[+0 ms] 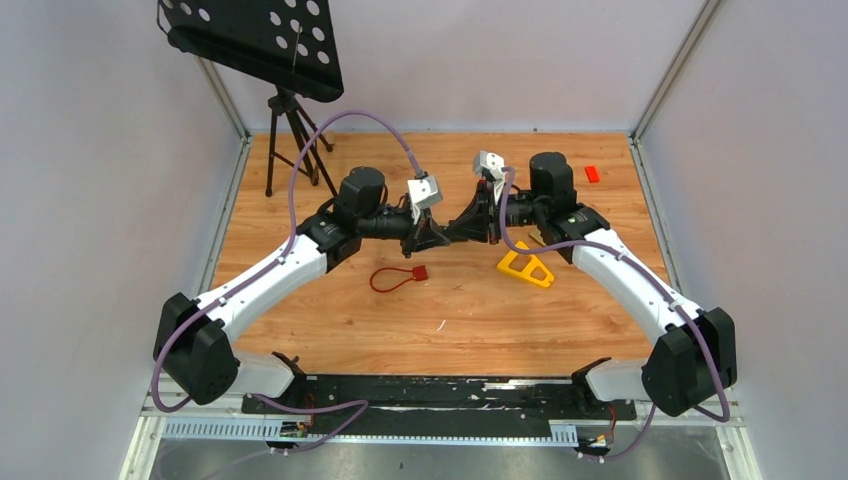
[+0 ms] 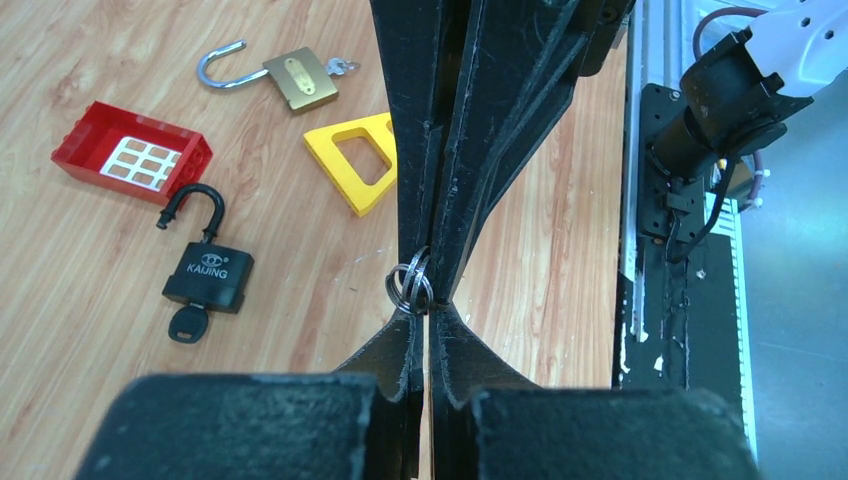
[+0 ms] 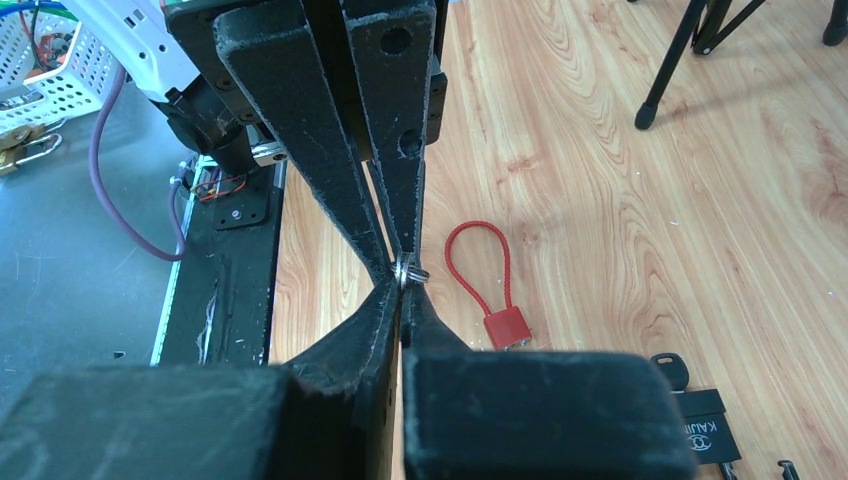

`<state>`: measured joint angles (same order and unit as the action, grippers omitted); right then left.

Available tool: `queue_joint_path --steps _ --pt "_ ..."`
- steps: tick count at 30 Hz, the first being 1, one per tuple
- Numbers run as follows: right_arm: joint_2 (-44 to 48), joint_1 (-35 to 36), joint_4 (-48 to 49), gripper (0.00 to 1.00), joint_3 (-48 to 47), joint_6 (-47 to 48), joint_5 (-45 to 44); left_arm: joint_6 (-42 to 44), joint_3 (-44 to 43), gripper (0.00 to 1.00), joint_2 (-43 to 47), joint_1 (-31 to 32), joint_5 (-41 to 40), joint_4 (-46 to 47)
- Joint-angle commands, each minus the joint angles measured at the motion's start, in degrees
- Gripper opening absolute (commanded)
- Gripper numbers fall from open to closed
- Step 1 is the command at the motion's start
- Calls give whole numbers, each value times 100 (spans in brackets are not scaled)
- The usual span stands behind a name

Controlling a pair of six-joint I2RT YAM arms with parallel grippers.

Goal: Unlock with the key

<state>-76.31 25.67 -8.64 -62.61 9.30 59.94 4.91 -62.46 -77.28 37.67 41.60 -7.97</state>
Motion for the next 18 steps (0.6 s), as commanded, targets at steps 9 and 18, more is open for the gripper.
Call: queue_joint_path --steps 9,18 --pt "-19 -35 -157 4 109 486 -46 511 -124 0 114 21 442 13" --pt "-57 -30 -669 6 57 1194 -72 810 -303 0 15 21 584 -534"
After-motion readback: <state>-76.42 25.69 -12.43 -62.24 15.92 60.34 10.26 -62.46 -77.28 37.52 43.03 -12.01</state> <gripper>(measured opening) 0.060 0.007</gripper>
